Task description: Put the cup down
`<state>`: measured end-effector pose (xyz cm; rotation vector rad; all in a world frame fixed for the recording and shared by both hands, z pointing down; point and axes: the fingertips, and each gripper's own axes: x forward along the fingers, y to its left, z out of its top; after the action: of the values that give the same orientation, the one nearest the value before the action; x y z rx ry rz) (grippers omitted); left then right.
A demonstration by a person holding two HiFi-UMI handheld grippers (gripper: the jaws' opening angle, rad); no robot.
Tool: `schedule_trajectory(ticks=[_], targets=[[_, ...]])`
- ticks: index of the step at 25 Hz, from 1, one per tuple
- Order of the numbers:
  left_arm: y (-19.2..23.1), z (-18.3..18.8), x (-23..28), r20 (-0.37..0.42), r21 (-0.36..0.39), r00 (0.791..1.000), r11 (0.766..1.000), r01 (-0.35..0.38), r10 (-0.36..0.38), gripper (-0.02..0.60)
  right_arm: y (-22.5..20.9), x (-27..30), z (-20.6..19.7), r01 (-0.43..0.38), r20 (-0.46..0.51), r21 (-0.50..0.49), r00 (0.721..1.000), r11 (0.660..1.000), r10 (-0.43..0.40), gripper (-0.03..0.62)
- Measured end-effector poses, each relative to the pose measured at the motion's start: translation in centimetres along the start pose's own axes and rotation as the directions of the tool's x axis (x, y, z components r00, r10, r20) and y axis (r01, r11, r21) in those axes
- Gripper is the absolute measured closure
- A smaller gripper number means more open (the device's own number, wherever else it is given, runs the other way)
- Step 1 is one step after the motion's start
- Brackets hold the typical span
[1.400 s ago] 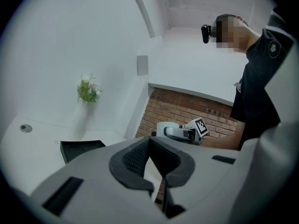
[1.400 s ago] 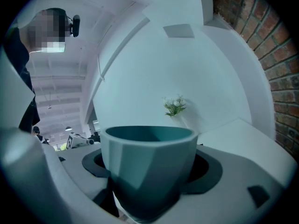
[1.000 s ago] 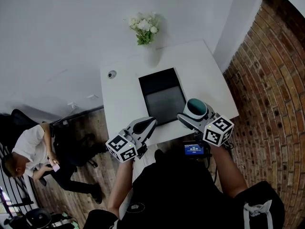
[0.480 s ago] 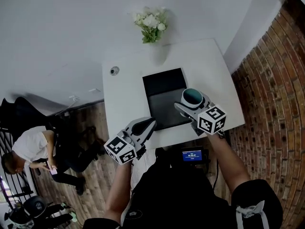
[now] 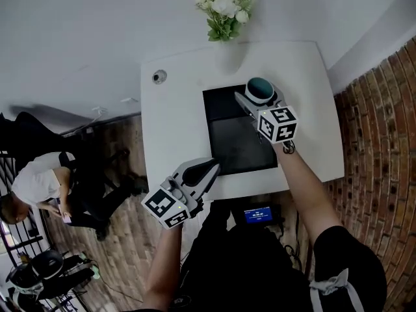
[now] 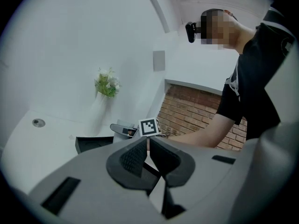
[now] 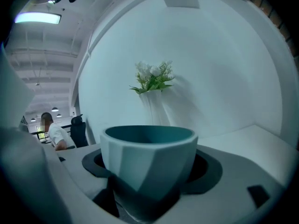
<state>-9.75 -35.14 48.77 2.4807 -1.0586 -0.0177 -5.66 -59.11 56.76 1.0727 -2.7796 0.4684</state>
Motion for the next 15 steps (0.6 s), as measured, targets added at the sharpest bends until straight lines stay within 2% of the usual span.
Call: schedule_trajectory(ticks=[7,11,15], targets=[[1.4,-0.3,-0.5,0.005,-0.033,0.999,0.999,-0.031,0.031,0.573,-0.8,3.9,-0.6,0.042,-0.009,-0.101,0.999,0.994,-0.044,0.184],[1.8,-0.2,-0.6,0.000,-0.036,0.999,0.999,-0.034,0.034,0.574,0.1,3.6,-1.5,0.033,-0.018,-0.214,0.999,0.976,-0.037,0.184],[2.0,0.0,-0.7,0.003,-0.039,1.000,0.999,-0.026,0.026,0.574,0.4,2.9,-2.5,0.022,-0.051,-0.276,0.998,0.961,-0.038,0.184]])
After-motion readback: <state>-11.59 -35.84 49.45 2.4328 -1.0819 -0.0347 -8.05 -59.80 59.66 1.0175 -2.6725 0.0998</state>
